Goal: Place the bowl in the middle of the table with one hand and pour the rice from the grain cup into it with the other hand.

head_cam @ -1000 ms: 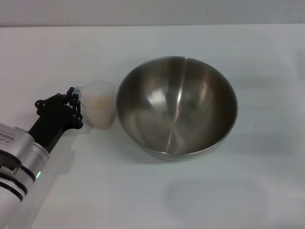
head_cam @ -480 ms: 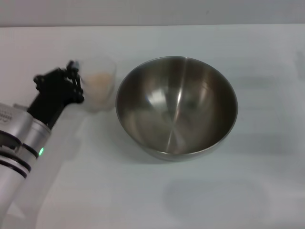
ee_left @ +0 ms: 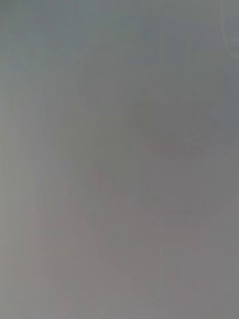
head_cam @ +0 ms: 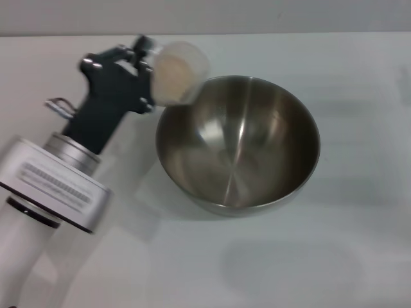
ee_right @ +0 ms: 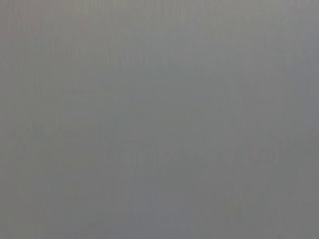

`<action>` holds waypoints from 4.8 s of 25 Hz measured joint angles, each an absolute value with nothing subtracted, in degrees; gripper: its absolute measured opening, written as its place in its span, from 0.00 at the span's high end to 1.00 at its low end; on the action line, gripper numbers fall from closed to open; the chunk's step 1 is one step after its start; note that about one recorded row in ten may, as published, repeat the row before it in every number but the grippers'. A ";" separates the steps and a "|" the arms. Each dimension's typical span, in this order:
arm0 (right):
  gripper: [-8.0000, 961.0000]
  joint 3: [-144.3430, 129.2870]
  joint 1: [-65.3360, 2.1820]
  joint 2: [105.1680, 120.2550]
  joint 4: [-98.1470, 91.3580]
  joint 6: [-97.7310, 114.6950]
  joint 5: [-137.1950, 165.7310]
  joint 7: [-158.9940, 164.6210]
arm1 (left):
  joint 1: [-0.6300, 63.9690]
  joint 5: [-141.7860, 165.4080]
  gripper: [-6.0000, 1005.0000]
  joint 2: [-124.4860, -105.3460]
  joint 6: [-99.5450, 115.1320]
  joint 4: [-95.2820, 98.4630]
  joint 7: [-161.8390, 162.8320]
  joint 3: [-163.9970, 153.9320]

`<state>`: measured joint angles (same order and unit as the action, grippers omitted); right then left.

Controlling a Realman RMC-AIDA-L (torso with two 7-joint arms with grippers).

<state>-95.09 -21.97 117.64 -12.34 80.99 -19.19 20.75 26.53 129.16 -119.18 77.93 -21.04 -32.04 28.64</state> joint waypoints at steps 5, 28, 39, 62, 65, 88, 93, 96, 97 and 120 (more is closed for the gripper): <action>0.40 -94.90 -21.97 117.59 -12.39 81.04 -19.28 20.54 | 26.92 137.41 0.97 -119.18 76.63 -23.44 -51.86 28.64; 0.40 -94.38 -22.66 116.99 -12.48 80.56 -18.91 18.85 | 27.71 144.36 0.96 -119.18 71.57 -26.02 -110.60 25.85; 0.40 -94.39 -22.73 117.16 -12.48 80.88 -18.80 17.49 | 27.38 148.01 0.95 -119.18 71.45 -26.00 -118.64 25.85; 0.40 -94.39 -22.67 117.51 -12.66 80.95 -18.94 17.49 | 25.76 148.10 0.94 -119.18 71.89 -27.21 -109.90 29.31; 0.40 -94.39 -22.67 117.51 -12.66 80.72 -18.94 17.49 | 24.00 147.77 0.94 -119.18 72.30 -29.92 -97.99 33.10; 0.40 -94.38 -22.27 117.56 -13.00 81.01 -18.83 17.91 | 27.61 118.29 0.93 -119.12 56.17 -20.54 -12.06 38.58; 0.40 -94.38 -22.16 117.58 -13.01 81.04 -18.80 17.98 | 27.28 117.95 0.93 -119.18 50.42 -20.26 -7.26 40.34; 0.40 -94.38 -22.15 117.60 -13.01 81.04 -18.80 17.99 | 27.27 117.93 0.93 -119.18 48.64 -20.22 -7.14 40.36; 0.40 -94.38 -22.15 117.60 -13.01 81.04 -18.80 17.99 | 27.30 117.92 0.93 -119.18 48.21 -20.18 -7.12 40.34; 0.40 -94.47 -22.15 117.60 -12.98 81.03 -18.81 17.72 | 23.72 118.46 0.66 -119.00 49.40 -20.76 -3.87 39.81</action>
